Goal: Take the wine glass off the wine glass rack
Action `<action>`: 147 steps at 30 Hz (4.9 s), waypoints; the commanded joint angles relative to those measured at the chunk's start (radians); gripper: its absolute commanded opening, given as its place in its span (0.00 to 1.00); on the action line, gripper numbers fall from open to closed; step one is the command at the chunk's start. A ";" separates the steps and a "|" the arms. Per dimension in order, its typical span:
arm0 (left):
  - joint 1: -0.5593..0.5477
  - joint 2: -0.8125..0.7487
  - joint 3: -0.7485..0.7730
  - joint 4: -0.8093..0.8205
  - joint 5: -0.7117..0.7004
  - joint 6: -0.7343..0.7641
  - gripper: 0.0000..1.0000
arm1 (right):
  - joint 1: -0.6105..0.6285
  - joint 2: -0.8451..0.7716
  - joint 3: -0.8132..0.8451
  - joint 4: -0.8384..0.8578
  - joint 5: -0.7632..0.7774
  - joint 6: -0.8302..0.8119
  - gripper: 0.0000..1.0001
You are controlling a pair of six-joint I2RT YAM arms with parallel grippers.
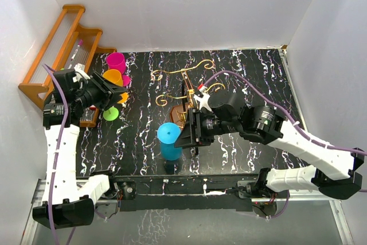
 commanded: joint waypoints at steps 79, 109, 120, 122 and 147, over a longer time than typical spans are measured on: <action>-0.003 -0.112 0.072 -0.133 0.136 -0.007 0.42 | 0.004 -0.034 -0.172 0.411 0.361 0.212 0.08; -0.003 -0.091 0.071 -0.125 0.136 0.004 0.42 | 0.004 -0.058 -0.158 0.374 0.521 0.216 0.08; -0.003 -0.059 0.086 -0.107 0.135 0.012 0.42 | 0.004 -0.149 -0.189 0.305 0.385 0.206 0.08; -0.002 -0.050 0.086 -0.100 0.134 0.010 0.42 | 0.004 -0.160 -0.192 0.285 0.327 0.197 0.08; -0.003 0.037 0.181 -0.063 0.140 0.003 0.42 | 0.004 -0.015 0.349 0.473 -0.404 -0.213 0.08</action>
